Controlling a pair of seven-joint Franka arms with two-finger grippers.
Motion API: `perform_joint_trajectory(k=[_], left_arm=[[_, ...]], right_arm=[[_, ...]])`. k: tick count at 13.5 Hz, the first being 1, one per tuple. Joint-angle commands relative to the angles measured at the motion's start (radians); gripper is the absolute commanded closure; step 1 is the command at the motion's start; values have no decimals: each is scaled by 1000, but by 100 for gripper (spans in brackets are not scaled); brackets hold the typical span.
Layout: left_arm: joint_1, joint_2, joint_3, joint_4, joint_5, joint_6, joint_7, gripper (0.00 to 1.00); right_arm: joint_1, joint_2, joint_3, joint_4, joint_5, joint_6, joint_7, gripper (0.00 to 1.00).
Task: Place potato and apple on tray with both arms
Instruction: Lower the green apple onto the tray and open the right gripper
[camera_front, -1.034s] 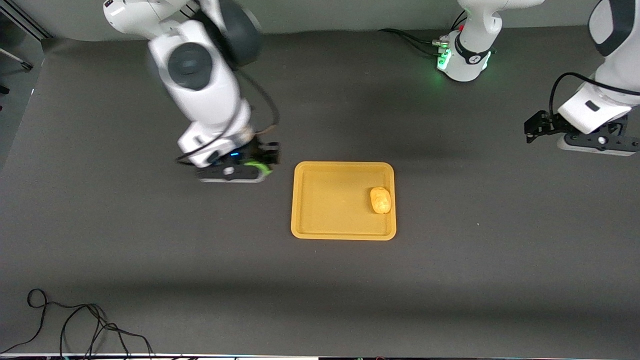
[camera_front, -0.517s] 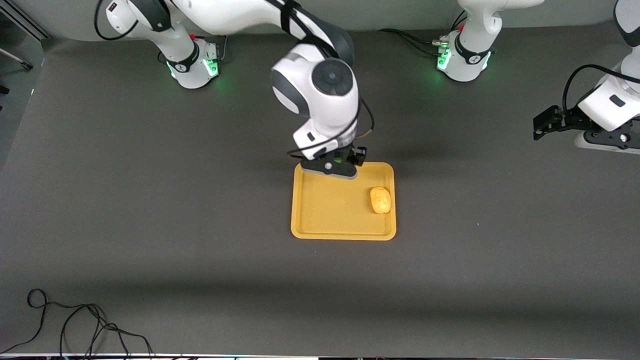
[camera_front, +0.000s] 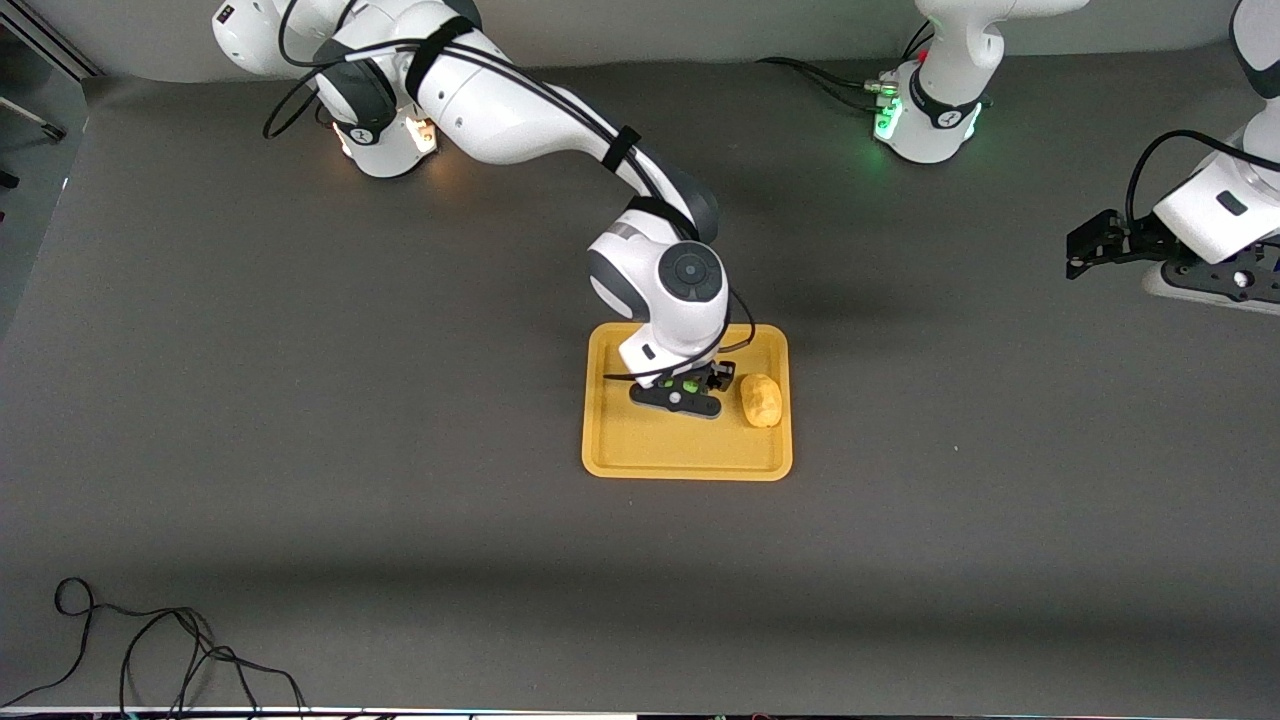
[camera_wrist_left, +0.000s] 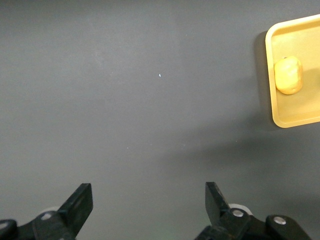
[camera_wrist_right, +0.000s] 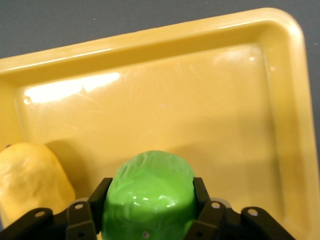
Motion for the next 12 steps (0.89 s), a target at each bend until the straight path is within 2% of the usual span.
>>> perform_joint_trajectory(k=[1, 3, 4, 7, 12], left_arm=[[6, 12, 7, 31, -13, -26, 41, 0], [4, 23, 7, 42, -13, -28, 38, 0], [4, 26, 7, 45, -13, -29, 35, 0], [3, 26, 6, 44, -12, -33, 29, 0], [1, 46, 6, 68, 3, -31, -32, 0]], right_arm=[[-1, 50, -8, 31, -20, 44, 15, 47], [-4, 62, -8, 31, -46, 61, 15, 42], [-7, 62, -8, 20, -46, 63, 19, 2], [-7, 21, -7, 21, -40, 40, 21, 0], [-13, -212, -13, 52, -36, -282, 10, 0]])
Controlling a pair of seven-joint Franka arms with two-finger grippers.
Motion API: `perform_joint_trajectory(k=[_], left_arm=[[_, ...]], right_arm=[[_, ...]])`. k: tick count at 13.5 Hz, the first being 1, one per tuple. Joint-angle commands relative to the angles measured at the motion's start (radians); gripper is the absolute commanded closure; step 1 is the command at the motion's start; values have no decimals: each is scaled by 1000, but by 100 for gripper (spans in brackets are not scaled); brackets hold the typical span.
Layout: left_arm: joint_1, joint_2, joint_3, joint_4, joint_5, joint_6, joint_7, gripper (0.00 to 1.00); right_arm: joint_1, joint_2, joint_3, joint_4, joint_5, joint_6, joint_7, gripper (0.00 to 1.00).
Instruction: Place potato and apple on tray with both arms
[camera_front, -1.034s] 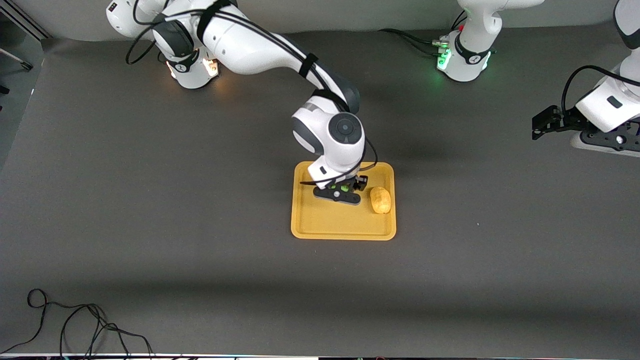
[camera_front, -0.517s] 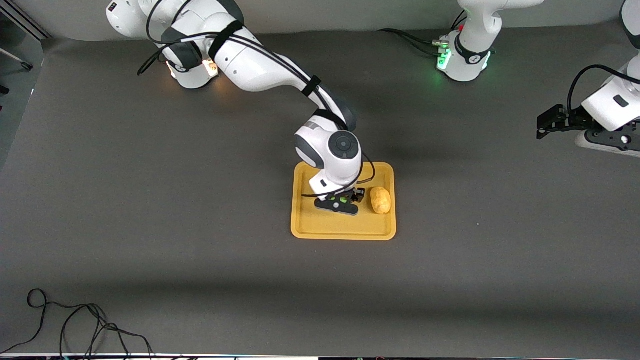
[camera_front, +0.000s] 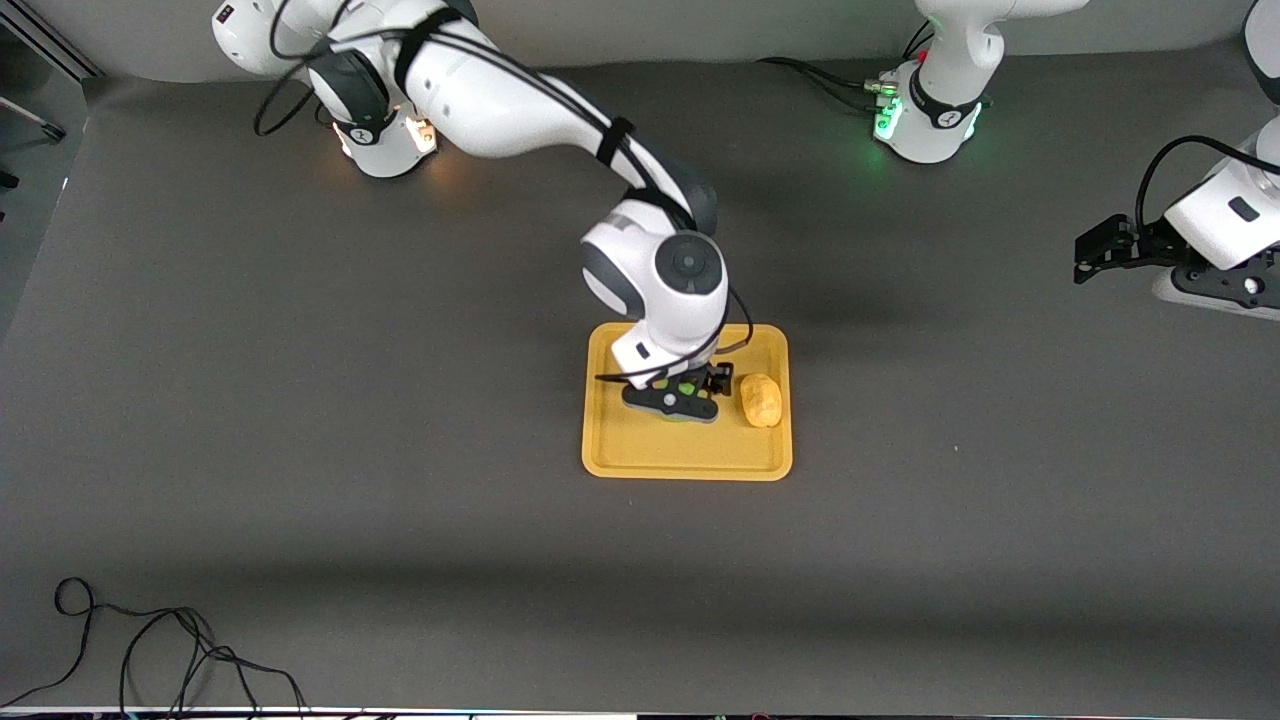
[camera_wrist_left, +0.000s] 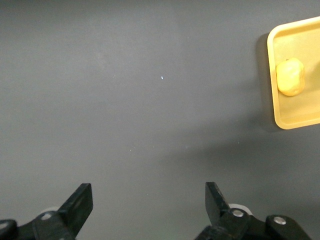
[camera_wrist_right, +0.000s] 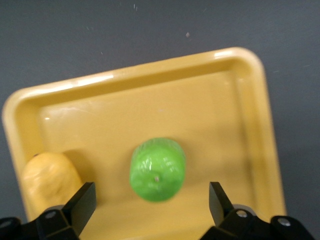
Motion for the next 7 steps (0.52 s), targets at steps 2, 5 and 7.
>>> perform_joint_trajectory(k=[2, 5, 7], left_arm=[[-5, 24, -4, 41, 3, -26, -51, 0], [-10, 64, -7, 87, -9, -28, -85, 0], [-10, 62, -8, 87, 4, -8, -85, 0]], right_arm=[[-19, -217, -5, -30, -10, -220, 1, 0], [-82, -367, -10, -78, -11, -369, -160, 0], [-140, -461, -13, -162, -8, -412, -270, 0]])
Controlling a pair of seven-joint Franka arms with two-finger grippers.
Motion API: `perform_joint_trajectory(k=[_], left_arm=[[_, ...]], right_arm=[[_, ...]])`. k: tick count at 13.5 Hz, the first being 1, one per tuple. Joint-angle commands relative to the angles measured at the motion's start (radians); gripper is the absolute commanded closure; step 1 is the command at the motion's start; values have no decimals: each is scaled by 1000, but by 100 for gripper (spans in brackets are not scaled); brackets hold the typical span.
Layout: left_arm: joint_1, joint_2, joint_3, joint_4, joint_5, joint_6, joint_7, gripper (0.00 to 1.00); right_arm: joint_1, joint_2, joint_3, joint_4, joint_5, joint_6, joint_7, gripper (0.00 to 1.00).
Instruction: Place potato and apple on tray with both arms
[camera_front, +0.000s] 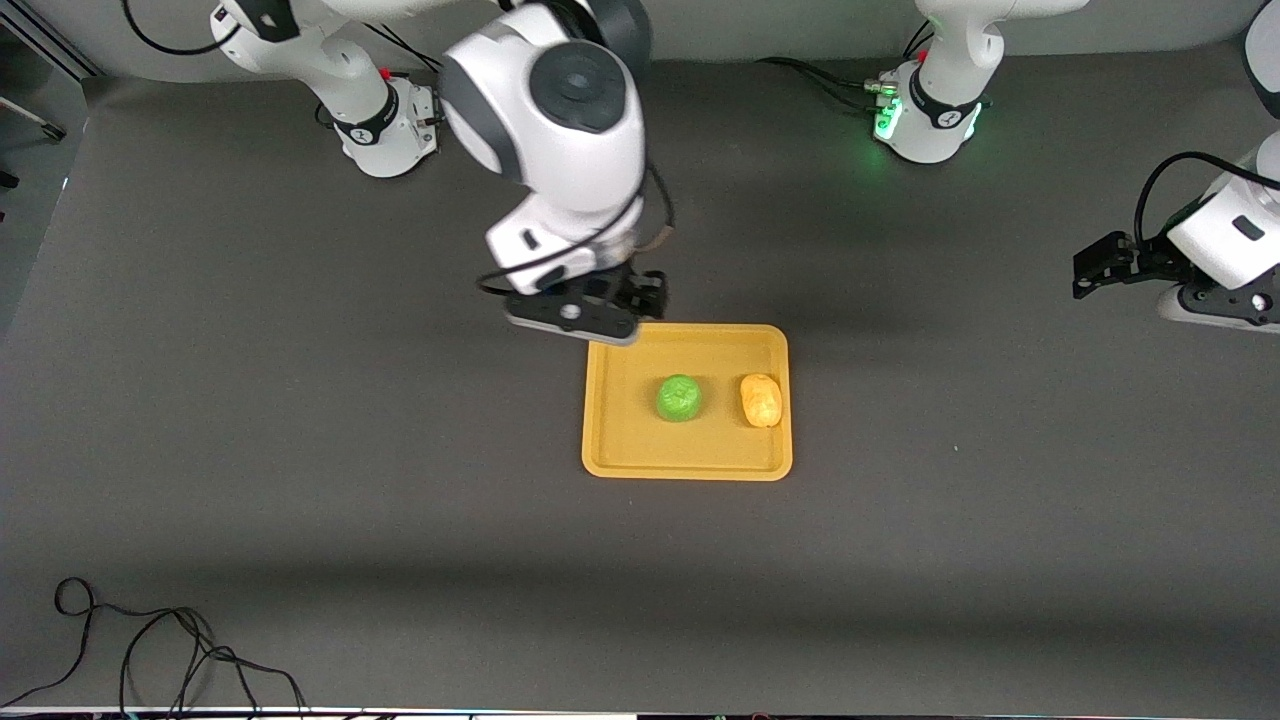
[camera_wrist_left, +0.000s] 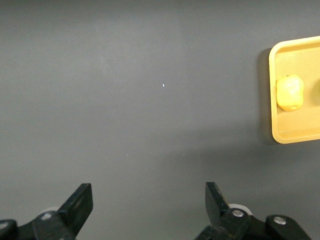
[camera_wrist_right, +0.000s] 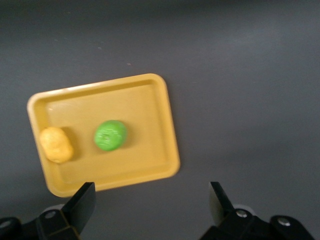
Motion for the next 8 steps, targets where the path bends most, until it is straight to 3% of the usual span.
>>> perform_joint_trajectory(k=[1, 5, 8], left_arm=[[-7, 15, 0, 36, 7, 1, -19, 0], [-4, 15, 1, 32, 8, 2, -19, 0], [-4, 15, 1, 29, 8, -5, -18, 0]], right_arm=[[-90, -169, -1, -196, -4, -13, -161, 0], [-295, -401, 5, -469, 16, 63, -446, 0], [-450, -485, 11, -565, 43, 79, -642, 0]])
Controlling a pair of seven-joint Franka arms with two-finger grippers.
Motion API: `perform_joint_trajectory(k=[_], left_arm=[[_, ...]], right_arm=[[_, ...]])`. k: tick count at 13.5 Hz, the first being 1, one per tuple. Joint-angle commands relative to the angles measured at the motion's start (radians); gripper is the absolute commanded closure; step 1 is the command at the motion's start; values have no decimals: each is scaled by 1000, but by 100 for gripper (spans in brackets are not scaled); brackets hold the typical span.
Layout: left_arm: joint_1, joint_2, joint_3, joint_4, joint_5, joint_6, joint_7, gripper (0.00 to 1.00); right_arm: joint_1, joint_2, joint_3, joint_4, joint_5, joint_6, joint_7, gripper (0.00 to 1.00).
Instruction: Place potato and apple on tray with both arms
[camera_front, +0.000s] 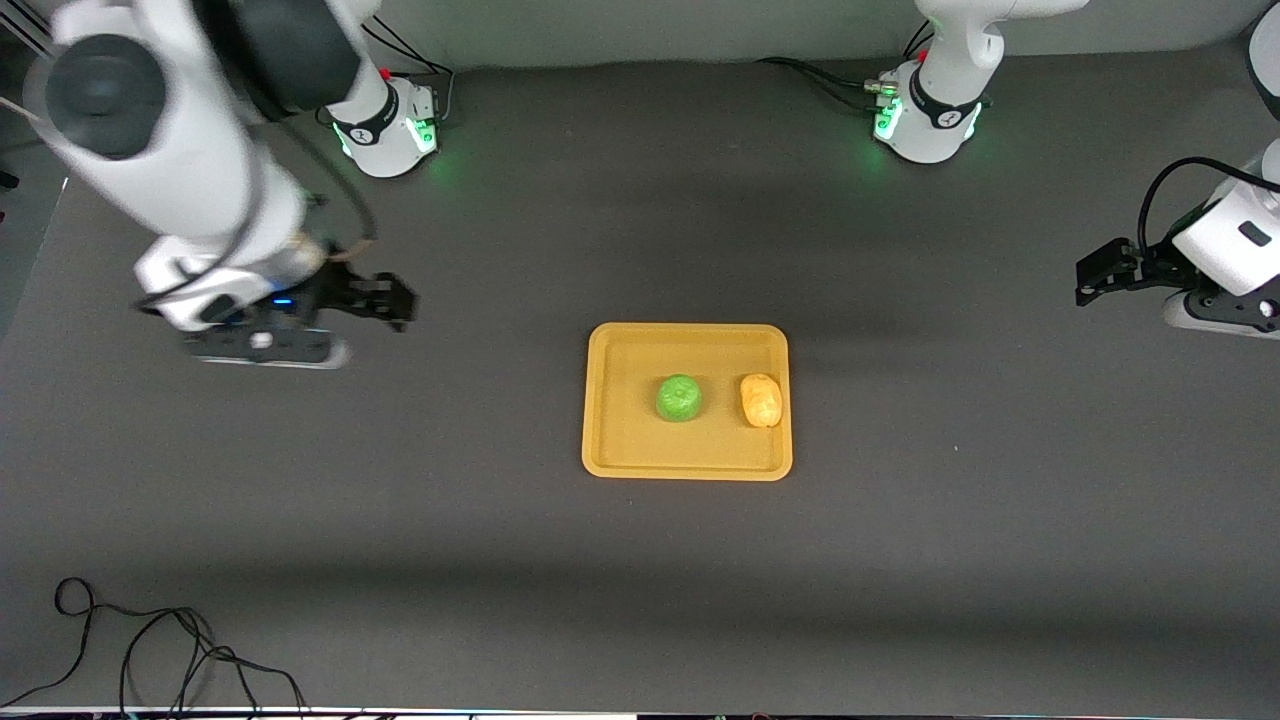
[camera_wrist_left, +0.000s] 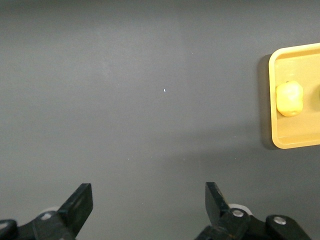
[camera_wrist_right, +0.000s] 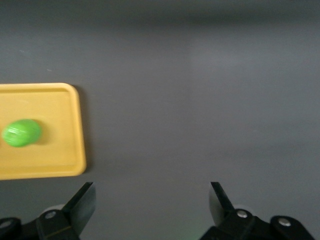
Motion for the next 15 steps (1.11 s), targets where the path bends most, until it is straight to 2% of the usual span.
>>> perform_joint_trajectory(k=[1, 5, 8, 10, 13, 15], left_arm=[[-6, 7, 1, 14, 9, -11, -14, 0], [-4, 10, 1, 14, 9, -9, -14, 0], [-3, 8, 1, 14, 9, -12, -13, 0], [-3, 8, 1, 14, 9, -14, -13, 0], [-6, 8, 1, 14, 9, -12, -13, 0], [-6, 8, 1, 14, 9, -15, -13, 0]], right_arm=[[-133, -128, 21, -167, 40, 53, -166, 0], [-342, -194, 93, -261, 42, 96, -280, 0], [-367, -186, 73, -251, 36, 96, -295, 0], [-362, -177, 24, -241, 40, 94, -297, 0], [-365, -177, 27, -241, 40, 91, -295, 0], [-411, -180, 79, -238, 34, 87, -297, 0]])
